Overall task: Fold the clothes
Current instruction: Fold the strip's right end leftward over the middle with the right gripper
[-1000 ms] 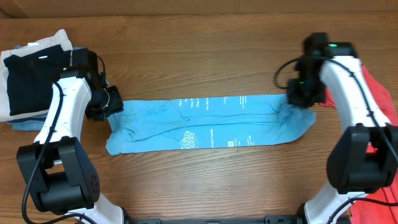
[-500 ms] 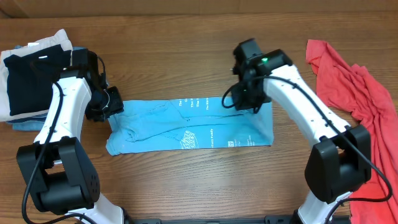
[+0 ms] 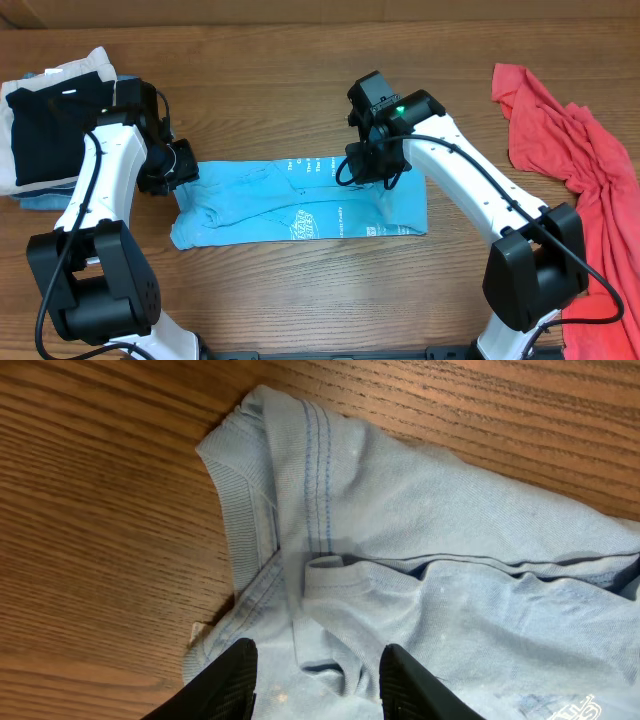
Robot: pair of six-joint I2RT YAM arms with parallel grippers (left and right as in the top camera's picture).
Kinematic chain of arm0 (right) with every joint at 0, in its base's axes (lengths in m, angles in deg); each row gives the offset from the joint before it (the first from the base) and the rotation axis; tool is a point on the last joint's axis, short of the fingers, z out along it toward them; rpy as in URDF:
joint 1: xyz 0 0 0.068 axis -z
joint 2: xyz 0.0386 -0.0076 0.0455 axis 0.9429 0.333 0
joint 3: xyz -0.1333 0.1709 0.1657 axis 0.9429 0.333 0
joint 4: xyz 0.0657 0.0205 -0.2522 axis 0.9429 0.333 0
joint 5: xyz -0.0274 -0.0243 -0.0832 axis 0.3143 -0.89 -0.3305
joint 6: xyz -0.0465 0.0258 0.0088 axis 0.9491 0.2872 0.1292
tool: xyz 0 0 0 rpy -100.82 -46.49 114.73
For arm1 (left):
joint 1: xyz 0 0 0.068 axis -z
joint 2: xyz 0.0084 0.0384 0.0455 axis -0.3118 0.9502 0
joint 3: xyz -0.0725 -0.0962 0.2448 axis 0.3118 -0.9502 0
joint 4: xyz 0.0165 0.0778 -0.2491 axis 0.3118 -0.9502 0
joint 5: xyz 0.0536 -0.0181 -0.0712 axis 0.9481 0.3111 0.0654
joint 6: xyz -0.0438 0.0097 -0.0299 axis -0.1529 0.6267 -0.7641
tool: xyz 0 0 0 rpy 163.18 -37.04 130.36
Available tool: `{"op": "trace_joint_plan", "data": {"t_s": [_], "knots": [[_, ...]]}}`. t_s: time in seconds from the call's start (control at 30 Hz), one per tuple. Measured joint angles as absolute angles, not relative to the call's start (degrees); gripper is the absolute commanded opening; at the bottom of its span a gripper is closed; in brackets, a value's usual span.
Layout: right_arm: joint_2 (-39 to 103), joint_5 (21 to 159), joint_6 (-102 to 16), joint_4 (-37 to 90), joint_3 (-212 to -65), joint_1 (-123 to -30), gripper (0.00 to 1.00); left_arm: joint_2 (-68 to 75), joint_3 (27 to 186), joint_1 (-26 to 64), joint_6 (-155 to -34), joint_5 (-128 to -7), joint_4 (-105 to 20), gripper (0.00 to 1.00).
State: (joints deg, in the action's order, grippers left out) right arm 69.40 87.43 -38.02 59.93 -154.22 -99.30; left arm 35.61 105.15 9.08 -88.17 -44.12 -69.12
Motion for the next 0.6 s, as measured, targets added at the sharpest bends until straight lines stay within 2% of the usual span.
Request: {"op": "trace_joint_plan", "data": {"t_s": [0.47,0.53,0.57,0.6], "knots": [[69.40,88.96,-38.07,59.23,-152.80,-101.88,0.08,35.61,105.15,9.08,-88.19,-44.12,-69.14,0.44],[69.40,88.98,-38.13,59.23,-152.80,-101.95,0.18,35.61,105.15,9.08,-88.19,-44.12,-69.18,0.44],[69.40,89.05,-38.17,59.19,-152.80,-101.97,0.31,35.61,105.15,9.08,-88.19,-44.12,-69.25,0.44],[69.40,89.18,-38.33,59.08,-152.80,-102.01,0.39,35.61,105.15,9.08,-88.19,-44.12,-69.29,0.44]]}}
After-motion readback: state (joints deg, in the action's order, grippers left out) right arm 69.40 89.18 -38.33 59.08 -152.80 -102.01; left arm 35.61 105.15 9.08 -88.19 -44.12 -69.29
